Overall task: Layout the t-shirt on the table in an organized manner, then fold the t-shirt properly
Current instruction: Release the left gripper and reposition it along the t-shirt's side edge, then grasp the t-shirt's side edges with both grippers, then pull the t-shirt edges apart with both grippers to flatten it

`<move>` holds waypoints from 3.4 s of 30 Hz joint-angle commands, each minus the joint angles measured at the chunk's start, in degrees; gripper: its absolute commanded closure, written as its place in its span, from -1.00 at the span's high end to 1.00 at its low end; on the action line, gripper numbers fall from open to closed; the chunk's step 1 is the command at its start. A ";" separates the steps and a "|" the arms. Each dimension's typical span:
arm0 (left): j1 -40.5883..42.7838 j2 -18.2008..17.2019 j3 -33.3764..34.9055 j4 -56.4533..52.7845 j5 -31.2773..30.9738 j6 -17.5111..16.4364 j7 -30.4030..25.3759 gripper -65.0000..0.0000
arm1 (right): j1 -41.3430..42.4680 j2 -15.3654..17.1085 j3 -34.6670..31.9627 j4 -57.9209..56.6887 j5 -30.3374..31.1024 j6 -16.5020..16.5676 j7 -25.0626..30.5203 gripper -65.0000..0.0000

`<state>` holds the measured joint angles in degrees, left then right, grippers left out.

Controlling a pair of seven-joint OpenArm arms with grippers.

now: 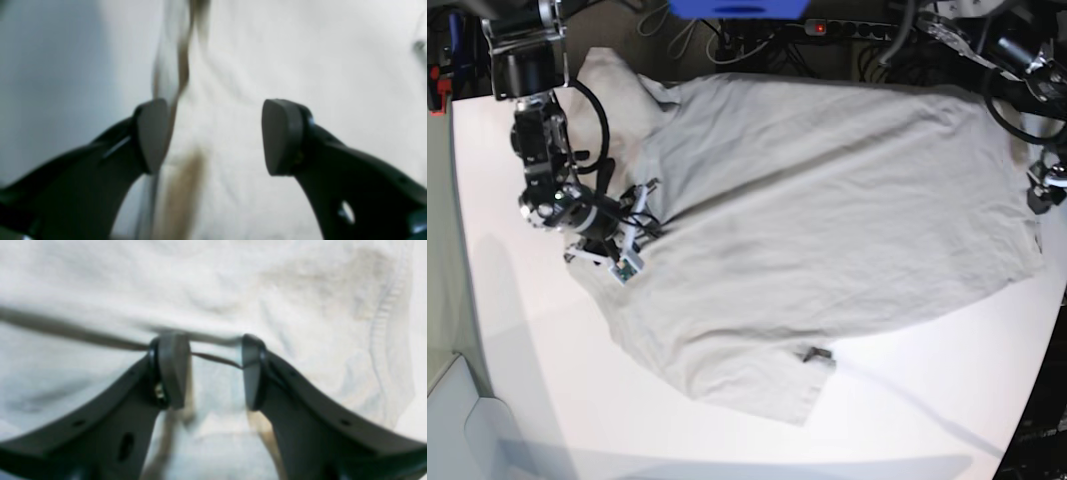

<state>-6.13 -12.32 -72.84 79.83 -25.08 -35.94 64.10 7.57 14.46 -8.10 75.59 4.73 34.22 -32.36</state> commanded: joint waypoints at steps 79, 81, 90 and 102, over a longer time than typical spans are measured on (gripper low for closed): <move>-26.26 5.24 21.19 -23.79 33.04 17.61 -17.02 -0.99 | 21.92 4.22 -0.56 -20.52 0.15 -6.30 19.22 -0.17; -21.69 5.06 21.19 -16.67 26.97 17.61 -12.97 -0.99 | 19.11 4.14 -0.39 -14.01 -0.12 -6.30 19.22 -0.17; -2.35 5.15 21.19 6.01 1.04 17.61 -3.13 -0.99 | 28.95 -2.81 -4.08 -26.58 -0.20 -4.90 19.66 -0.42; 14.09 6.38 19.17 14.45 -8.37 17.70 -2.78 -0.99 | 41.97 -7.12 -3.81 -51.11 -0.03 -4.46 25.28 -0.92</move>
<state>8.27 -5.04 -53.34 93.12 -32.51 -18.20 62.19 47.35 7.07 -12.16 23.66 3.90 29.63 -8.38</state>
